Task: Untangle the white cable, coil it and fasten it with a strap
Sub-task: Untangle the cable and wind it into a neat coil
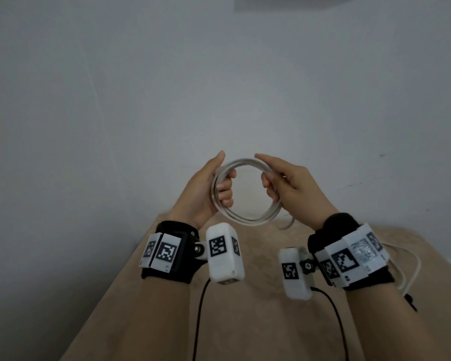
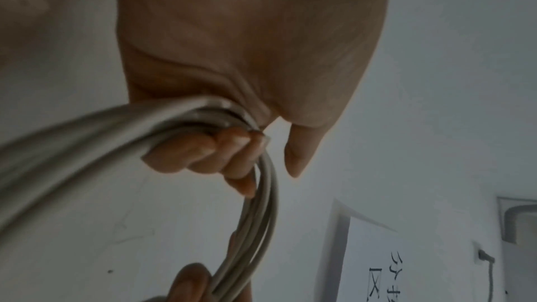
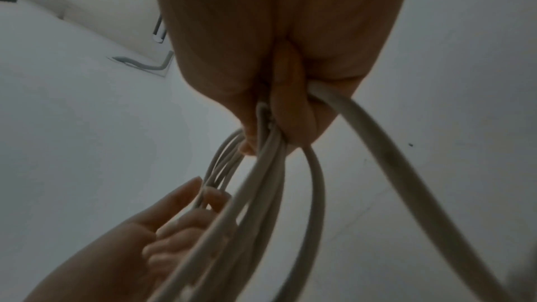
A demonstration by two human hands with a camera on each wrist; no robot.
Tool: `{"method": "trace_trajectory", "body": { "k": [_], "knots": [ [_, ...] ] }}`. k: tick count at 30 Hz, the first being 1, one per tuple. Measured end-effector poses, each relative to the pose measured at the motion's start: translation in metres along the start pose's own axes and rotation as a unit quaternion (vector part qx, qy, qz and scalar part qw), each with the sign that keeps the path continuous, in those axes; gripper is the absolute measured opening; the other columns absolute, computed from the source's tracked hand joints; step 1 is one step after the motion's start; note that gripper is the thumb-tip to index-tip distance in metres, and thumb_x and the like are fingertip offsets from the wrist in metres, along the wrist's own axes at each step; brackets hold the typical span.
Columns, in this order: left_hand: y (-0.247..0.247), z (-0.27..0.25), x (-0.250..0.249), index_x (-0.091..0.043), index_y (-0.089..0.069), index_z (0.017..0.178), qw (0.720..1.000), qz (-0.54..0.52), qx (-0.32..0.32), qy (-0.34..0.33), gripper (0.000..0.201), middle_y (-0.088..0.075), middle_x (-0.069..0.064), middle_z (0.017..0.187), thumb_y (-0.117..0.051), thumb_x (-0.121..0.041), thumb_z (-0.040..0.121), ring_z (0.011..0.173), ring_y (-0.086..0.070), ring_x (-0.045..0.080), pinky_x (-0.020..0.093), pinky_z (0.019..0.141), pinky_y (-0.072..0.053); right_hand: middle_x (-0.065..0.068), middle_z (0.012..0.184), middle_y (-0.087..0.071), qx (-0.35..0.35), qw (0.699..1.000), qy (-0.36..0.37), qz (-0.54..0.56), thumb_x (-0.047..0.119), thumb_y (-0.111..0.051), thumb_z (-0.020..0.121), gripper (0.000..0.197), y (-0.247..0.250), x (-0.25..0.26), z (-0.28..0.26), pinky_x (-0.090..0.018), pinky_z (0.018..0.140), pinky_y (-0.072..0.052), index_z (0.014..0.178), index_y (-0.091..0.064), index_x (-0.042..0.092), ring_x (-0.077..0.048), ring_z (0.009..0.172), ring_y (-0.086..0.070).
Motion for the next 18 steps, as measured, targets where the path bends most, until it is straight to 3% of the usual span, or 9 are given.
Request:
{"method": "trace_trajectory", "body": {
  "k": [5,8,11,16,18],
  "knots": [
    [-0.003,-0.004,0.01,-0.012,-0.058,0.069,0.981,0.186,0.02,0.043,0.05,-0.025,-0.007,0.046,-0.046,-0.055,0.092,0.036,-0.02,0.007,0.02,0.039,-0.019,0.012,0.076,-0.055,0.118,0.978,0.01,-0.17,0.001,-0.037,0.098,0.04,-0.013,0.003,-0.004,-0.008,0.061,-0.037,0.129,-0.057,0.018,0.007,0.061,-0.051],
    [-0.011,-0.007,0.014,-0.014,-0.052,0.065,0.955,0.292,0.034,0.038,0.049,-0.023,-0.006,0.047,-0.046,-0.055,0.092,0.04,-0.016,0.009,0.025,0.045,-0.012,0.009,0.075,-0.056,0.175,0.963,0.005,-0.207,-0.001,-0.035,0.096,0.034,-0.021,0.008,-0.008,-0.013,0.063,-0.036,0.102,-0.063,0.018,0.001,0.06,-0.05],
    [-0.012,-0.008,0.013,-0.019,-0.045,0.057,0.954,0.295,0.037,0.03,0.049,-0.023,-0.008,0.045,-0.049,-0.058,0.087,0.04,-0.014,0.008,0.025,0.044,-0.01,0.018,0.062,-0.058,0.176,0.966,-0.002,-0.189,0.001,-0.037,0.097,0.04,-0.019,0.011,-0.009,-0.011,0.058,-0.037,0.078,-0.055,0.031,0.002,0.055,-0.051],
    [-0.01,-0.006,0.005,-0.022,-0.041,0.053,0.96,0.278,0.011,-0.008,0.048,-0.024,-0.009,0.046,-0.051,-0.051,0.09,0.039,-0.015,0.007,0.019,0.038,-0.012,0.006,0.083,-0.069,0.122,0.988,-0.003,-0.092,0.015,-0.052,0.096,0.017,-0.012,0.013,-0.007,-0.011,0.063,-0.044,0.101,-0.065,0.026,-0.006,0.062,-0.063],
    [-0.008,-0.005,0.002,-0.023,-0.04,0.054,0.964,0.264,-0.006,-0.023,0.048,-0.025,-0.009,0.046,-0.051,-0.049,0.092,0.038,-0.016,0.007,0.019,0.037,-0.013,0.004,0.088,-0.069,0.088,0.994,-0.022,-0.057,0.023,-0.062,0.09,0.025,-0.005,0.006,-0.005,-0.014,0.067,-0.045,0.115,-0.063,0.028,-0.01,0.072,-0.067]
  ]
}}
Point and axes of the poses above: each hand's wrist, its own z-axis towards the middle knuckle, its own y-axis out of the back of the hand, x = y × z, the point moved 6 cm from there along z, towards the middle knuckle
